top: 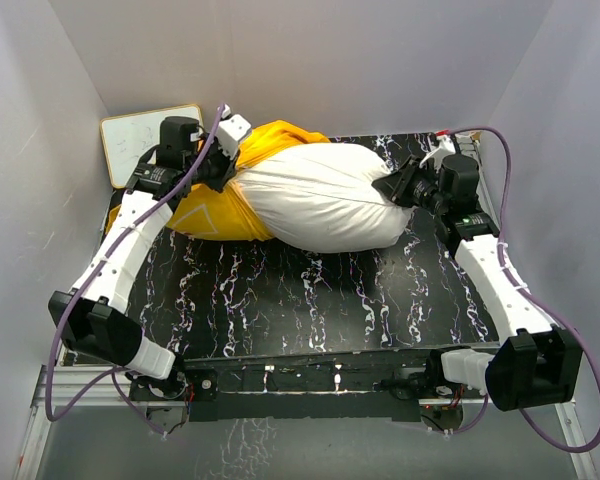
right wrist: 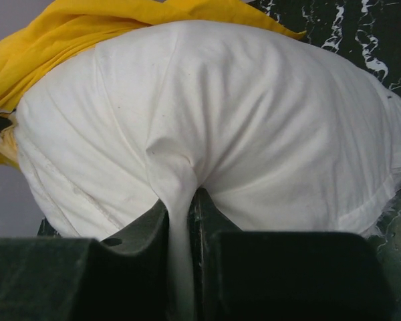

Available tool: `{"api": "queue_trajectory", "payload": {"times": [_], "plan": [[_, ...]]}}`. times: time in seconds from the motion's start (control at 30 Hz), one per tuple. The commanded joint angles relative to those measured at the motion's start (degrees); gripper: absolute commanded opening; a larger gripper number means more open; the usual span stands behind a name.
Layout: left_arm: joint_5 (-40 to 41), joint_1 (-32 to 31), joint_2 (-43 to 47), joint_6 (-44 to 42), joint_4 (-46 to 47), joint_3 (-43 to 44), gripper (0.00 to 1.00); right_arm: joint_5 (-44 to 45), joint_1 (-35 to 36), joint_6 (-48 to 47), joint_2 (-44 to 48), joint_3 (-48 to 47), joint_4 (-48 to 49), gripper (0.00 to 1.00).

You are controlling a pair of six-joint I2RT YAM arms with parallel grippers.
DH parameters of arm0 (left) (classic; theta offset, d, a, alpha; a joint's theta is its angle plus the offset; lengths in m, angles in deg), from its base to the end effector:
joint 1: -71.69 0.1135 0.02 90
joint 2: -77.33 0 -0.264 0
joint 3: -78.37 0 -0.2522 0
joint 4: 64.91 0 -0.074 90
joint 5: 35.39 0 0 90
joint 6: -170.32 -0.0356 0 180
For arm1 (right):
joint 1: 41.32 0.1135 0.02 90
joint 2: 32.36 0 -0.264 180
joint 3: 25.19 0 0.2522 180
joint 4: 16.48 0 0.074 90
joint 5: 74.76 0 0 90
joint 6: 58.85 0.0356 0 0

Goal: Remove the pillowcase from the pillow
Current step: Remove the pillow from the pillowcase.

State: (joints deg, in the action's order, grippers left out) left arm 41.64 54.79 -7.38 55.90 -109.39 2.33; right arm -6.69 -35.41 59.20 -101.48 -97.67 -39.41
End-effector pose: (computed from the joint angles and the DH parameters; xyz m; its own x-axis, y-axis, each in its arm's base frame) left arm 0.3154 -0.1042 0.4132 -0.1739 0.4739 -0.8632 0.6034 0.7440 0.2869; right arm 0.2757 0.0419 0.3391 -0.5036 0.3864 -0.7727 -0.2365 0.7986 0.5535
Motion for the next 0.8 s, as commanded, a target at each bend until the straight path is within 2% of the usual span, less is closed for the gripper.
{"api": "queue_trajectory", "payload": {"times": [0.0, 0.03, 0.07, 0.17, 0.23, 0.37, 0.43, 0.6, 0.77], "plan": [[9.85, 9.2, 3.51, -8.42, 2.09, -1.84, 0.21, 2.24, -5.06, -1.47, -0.49, -1.45, -5.1, 0.08], [6.36, 9.2, 2.75, -7.24, -0.08, -0.67, 0.44, -0.67, -4.81, -0.9, -0.09, -0.85, -3.84, 0.08], [1.79, 8.99, 2.13, -5.53, -2.01, 1.22, 0.51, -3.41, -4.05, -0.47, 0.77, 0.19, -1.75, 0.08], [-11.89, 8.07, 0.43, 5.98, -2.21, 7.8, 0.53, -6.43, -0.38, 0.63, 4.01, 3.52, 4.36, 0.08], [-13.86, 4.5, -1.89, 10.23, -2.67, 14.24, 0.52, -5.37, 2.4, 0.75, 5.55, 4.16, 5.36, 0.08], [-7.02, -7.52, -7.6, 10.09, -4.85, 23.42, 0.54, -3.95, 6.19, 0.85, 6.59, 2.01, 5.42, 0.08], [-4.44, -10.01, -10.91, 10.53, -4.84, 25.67, 0.56, -1.66, 7.91, 0.35, 6.63, 0.31, 4.43, 0.08], [1.52, -10.34, -17.85, 9.66, -7.38, 30.31, 0.56, 1.94, 10.04, -1.77, 6.38, -3.69, -0.33, 0.08], [11.98, -9.9, -19.5, 5.27, -4.51, 23.86, 0.53, 2.35, 11.52, -4.07, 7.68, -4.13, -0.76, 0.08]]}}
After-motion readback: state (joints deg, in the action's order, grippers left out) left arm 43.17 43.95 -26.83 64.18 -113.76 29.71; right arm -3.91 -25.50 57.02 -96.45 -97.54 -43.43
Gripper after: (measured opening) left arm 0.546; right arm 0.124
